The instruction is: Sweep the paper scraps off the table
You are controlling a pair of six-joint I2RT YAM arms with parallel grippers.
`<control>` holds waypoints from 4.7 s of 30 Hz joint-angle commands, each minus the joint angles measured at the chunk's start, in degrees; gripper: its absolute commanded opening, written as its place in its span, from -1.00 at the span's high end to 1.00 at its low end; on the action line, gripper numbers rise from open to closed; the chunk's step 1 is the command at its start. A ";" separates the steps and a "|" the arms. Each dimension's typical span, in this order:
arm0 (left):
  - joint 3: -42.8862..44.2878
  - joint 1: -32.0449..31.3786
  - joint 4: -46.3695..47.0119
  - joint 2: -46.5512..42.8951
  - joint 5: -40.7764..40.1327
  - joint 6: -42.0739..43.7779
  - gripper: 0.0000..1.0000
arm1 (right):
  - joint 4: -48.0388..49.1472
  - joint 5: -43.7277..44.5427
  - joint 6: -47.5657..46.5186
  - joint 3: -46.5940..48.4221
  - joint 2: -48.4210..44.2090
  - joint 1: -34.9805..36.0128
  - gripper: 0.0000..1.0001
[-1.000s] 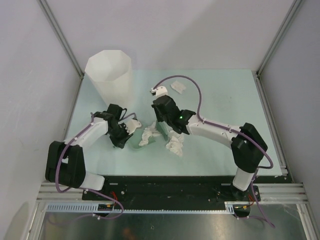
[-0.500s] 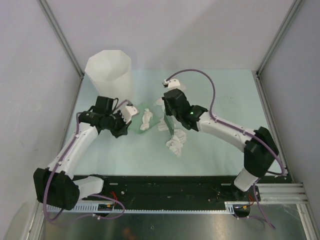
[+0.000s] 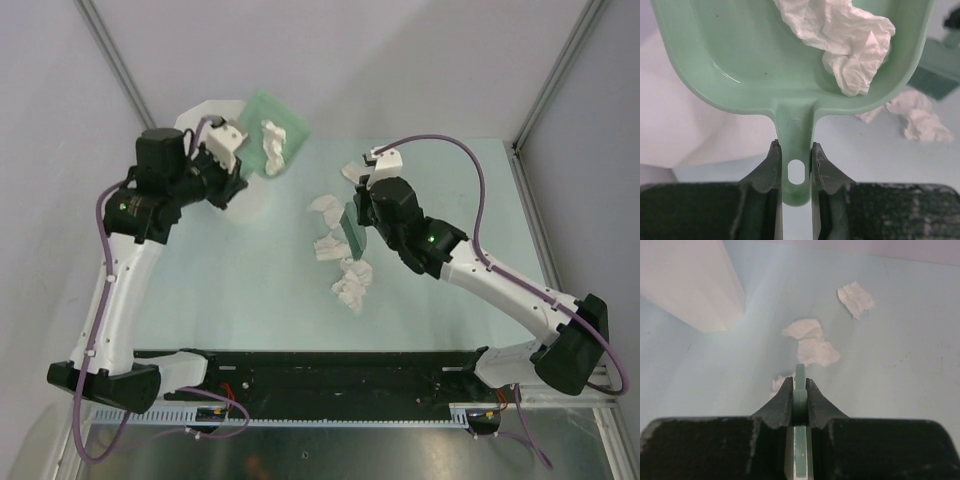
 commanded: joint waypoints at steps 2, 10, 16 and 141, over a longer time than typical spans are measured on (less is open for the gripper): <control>12.18 2.42 0.74 3.19 -13.07 -4.57 0.99 | -1.07 1.47 1.09 -2.15 -2.54 0.20 1.00; 17.73 7.17 0.56 4.94 -31.01 2.89 1.00 | -0.54 0.42 0.65 -3.91 -3.86 0.73 1.00; 22.99 8.40 0.65 11.26 -48.84 10.98 1.00 | 0.51 -0.90 0.65 -4.26 -3.34 1.25 1.00; -28.15 -13.22 -6.38 -0.76 2.98 18.91 1.00 | -1.76 15.52 7.51 -20.52 -32.95 8.55 1.00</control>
